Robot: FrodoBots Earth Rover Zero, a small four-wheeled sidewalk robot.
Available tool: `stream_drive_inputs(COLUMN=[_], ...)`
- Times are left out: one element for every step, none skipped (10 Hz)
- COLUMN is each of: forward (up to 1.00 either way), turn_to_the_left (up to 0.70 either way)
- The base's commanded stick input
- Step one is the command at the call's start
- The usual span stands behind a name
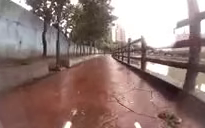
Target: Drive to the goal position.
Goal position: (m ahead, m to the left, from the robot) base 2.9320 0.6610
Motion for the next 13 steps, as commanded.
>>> stream_drive_inputs(forward=[0.50, 0.50, 0.50, 0.50, 0.50, 0.50, 0.50, 0.50, 0.50, 0.50, 0.50, 0.50, 0.50], turn_to_the_left=[0.00, 0.00, 0.00, 0.00, 0.00, 0.00, 0.00, 0.00, 0.00, 0.00, 0.00, 0.00, 0.00])
